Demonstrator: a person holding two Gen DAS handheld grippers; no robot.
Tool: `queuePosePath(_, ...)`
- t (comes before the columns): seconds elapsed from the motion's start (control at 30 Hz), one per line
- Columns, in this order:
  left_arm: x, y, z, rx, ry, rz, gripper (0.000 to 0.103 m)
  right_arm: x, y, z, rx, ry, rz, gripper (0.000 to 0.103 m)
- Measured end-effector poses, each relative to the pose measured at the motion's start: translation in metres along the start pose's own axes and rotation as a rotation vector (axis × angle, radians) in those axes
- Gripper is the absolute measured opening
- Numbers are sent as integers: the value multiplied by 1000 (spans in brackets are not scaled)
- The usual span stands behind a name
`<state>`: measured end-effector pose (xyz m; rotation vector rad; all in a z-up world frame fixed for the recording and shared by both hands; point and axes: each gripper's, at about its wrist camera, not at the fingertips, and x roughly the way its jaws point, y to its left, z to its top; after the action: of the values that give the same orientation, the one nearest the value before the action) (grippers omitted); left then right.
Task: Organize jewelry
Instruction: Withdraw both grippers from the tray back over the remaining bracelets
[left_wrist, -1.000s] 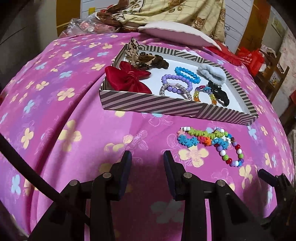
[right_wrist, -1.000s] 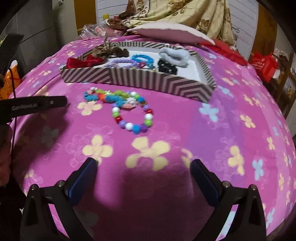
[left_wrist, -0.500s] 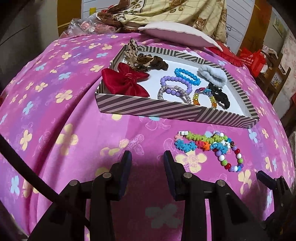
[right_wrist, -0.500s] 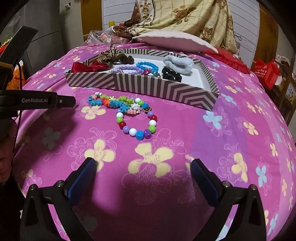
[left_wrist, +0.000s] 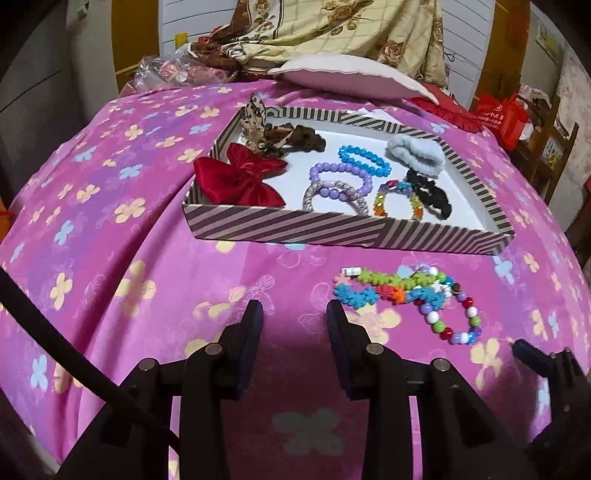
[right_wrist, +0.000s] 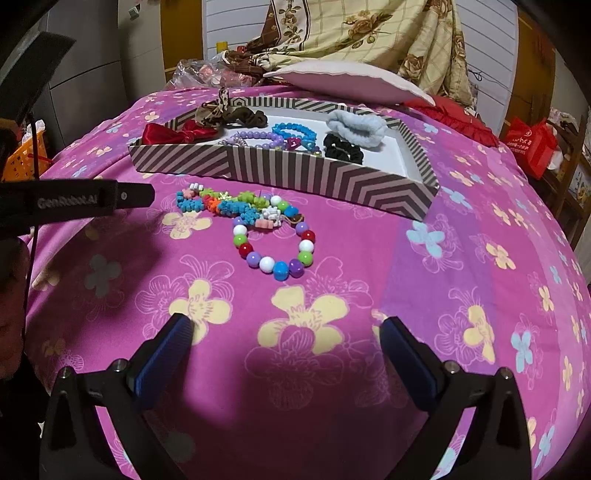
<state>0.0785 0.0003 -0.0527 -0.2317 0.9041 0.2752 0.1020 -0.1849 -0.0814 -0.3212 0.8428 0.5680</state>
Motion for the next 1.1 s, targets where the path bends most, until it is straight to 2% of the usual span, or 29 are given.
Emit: queuePosePath(1.1,14,-4,3,-2,22,1,31,0,0,0,0,0,1,103)
